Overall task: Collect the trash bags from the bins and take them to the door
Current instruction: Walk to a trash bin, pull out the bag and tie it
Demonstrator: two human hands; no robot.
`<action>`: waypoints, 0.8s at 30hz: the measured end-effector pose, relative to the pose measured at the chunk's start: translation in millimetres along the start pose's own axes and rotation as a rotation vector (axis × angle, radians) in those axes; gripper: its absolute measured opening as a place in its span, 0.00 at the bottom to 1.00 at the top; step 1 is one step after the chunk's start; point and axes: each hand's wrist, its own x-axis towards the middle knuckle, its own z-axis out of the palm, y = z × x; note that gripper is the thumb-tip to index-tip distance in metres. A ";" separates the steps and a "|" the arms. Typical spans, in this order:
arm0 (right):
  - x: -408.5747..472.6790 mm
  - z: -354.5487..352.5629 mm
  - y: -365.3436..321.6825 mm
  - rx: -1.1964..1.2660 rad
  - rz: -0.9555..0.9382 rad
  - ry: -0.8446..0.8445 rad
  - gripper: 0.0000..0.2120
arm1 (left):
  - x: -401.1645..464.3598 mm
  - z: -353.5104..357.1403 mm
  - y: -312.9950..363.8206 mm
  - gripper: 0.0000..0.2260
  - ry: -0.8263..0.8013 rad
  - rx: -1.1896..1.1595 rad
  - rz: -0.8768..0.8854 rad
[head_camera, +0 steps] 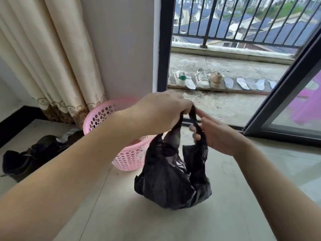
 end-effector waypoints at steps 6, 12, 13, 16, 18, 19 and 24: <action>13.7 48.7 5.6 -0.570 0.107 0.132 0.12 | 13.8 32.6 15.9 0.11 0.073 -0.688 0.034; 16.2 38.0 11.4 -0.217 0.103 0.314 0.17 | -4.4 87.6 -6.8 0.32 -0.178 -1.264 -0.349; 16.4 35.9 11.5 -0.176 0.109 0.296 0.18 | -9.1 97.8 -8.9 0.36 -0.240 -1.227 -0.361; 17.7 35.0 14.7 -0.155 0.105 0.265 0.18 | -17.0 121.8 -9.1 0.41 -0.281 -1.245 -0.360; 20.9 34.4 15.7 -0.148 0.072 0.304 0.18 | -15.9 130.2 -10.3 0.43 -0.225 -1.377 -0.433; 22.6 32.7 16.5 -0.140 0.042 0.342 0.18 | -14.3 131.9 -12.0 0.45 -0.184 -1.453 -0.495; 24.5 26.1 19.0 -0.016 -0.046 0.531 0.14 | -13.9 125.7 -13.3 0.19 -0.084 -1.302 -0.550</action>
